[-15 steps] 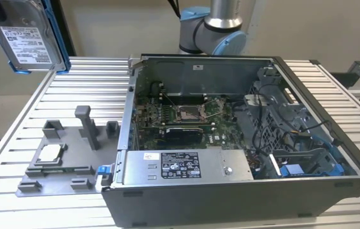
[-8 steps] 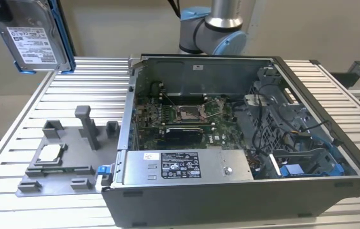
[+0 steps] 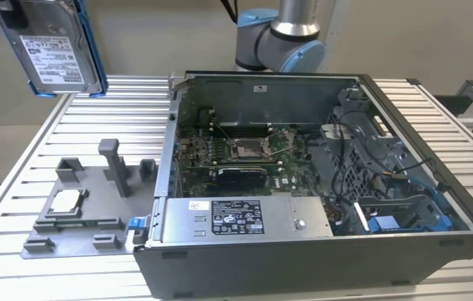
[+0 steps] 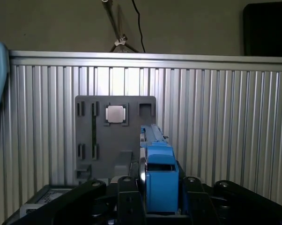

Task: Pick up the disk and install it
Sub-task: 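Pick up the disk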

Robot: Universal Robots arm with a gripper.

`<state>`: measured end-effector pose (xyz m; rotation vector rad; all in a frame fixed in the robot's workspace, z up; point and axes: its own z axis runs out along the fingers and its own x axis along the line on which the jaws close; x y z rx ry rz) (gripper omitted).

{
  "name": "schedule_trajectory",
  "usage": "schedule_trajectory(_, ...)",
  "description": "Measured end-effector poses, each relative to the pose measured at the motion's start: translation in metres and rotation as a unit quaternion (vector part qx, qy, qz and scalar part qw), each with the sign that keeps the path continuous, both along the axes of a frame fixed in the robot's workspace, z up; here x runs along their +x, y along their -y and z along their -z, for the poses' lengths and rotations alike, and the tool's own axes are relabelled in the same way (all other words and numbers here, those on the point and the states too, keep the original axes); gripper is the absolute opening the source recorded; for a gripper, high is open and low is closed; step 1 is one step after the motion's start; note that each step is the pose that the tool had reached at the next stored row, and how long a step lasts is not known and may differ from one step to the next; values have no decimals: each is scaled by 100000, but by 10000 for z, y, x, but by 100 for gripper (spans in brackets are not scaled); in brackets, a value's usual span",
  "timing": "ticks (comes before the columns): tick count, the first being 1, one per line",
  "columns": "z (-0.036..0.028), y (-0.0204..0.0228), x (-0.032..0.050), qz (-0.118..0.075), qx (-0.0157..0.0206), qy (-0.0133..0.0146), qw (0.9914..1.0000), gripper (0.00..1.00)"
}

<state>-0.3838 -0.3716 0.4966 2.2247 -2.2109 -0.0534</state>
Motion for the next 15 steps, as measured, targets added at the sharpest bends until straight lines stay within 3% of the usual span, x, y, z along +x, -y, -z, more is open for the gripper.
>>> schedule_trajectory(15, 0, 0, 231, -1, 4, -1, 100000, 0)
